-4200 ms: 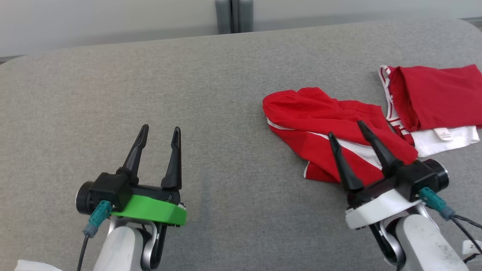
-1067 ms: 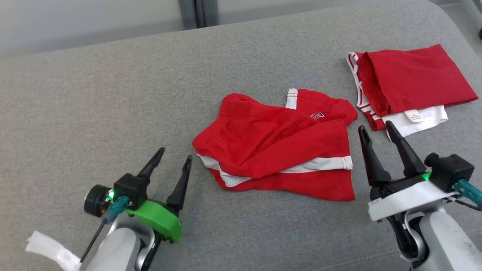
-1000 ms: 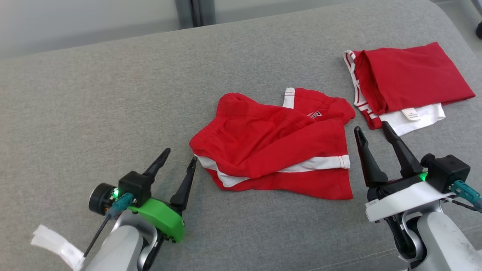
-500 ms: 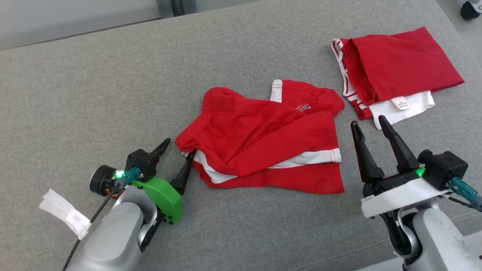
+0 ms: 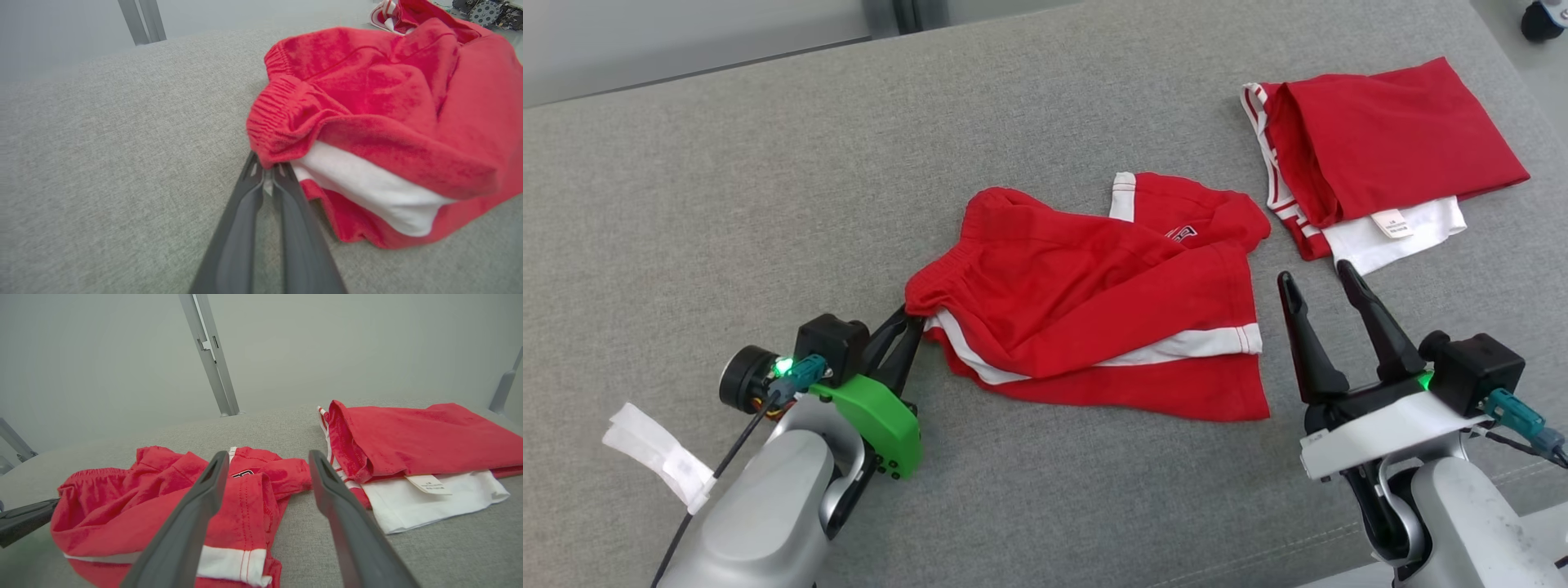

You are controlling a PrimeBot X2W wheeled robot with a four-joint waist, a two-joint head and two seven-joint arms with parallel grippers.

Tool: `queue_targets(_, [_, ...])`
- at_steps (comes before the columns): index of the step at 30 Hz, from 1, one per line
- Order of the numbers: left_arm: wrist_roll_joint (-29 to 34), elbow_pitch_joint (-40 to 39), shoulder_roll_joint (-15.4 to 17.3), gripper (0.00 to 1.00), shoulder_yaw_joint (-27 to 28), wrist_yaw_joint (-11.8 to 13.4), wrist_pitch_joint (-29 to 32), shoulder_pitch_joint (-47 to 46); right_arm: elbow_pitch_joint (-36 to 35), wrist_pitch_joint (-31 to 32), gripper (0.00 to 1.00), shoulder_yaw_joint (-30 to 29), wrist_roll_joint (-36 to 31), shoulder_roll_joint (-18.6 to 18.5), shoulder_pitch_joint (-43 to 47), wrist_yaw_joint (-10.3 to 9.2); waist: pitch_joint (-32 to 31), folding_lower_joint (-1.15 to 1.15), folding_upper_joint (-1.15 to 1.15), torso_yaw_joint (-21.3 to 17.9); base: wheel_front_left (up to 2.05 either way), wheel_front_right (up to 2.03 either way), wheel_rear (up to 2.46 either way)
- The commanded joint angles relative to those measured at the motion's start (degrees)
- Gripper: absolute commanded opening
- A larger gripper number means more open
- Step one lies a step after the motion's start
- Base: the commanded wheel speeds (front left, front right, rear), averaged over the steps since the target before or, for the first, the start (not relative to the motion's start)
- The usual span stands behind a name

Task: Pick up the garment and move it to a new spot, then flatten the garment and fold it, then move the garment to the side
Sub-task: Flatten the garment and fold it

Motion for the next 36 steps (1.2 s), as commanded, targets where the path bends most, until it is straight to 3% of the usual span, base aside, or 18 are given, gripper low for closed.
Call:
queue_targets(1, [-0.28, -0.42, 0.77, 0.00, 0.20, -0.11, -0.15, -0.20, 0.55, -0.16, 1.00, 0.00, -0.54, -0.07, 0.94, 0.00, -0.30, 0.00, 0.00, 0.16, 0.00, 0.00, 0.00])
queue_targets(10, [0.29, -3.65, 2.99, 0.00, 0.75, -0.11, -0.16, 2.24, 5.04, -0.16, 1.00, 4.19, -1.09, -0.14, 4.70, 0.00, -1.89, 0.00, 0.00, 0.69, 0.00, 0.00, 0.00])
queue_targets(23, [0.68, -5.59, 3.05, 0.00, 0.22, -0.11, -0.16, 2.63, 13.63, -0.15, 1.00, 9.78, 2.45, -0.33, -0.66, 0.00, -1.81, 0.00, 0.00, 1.75, 0.00, 0.00, 0.00])
queue_targets(36, [0.74, -5.91, 3.47, 0.00, 0.01, -0.11, -0.16, 2.29, 17.00, -0.16, 1.00, 10.20, 4.68, -0.30, -3.78, 0.00, -1.15, 0.00, 0.00, 2.57, 0.00, 0.00, 0.00])
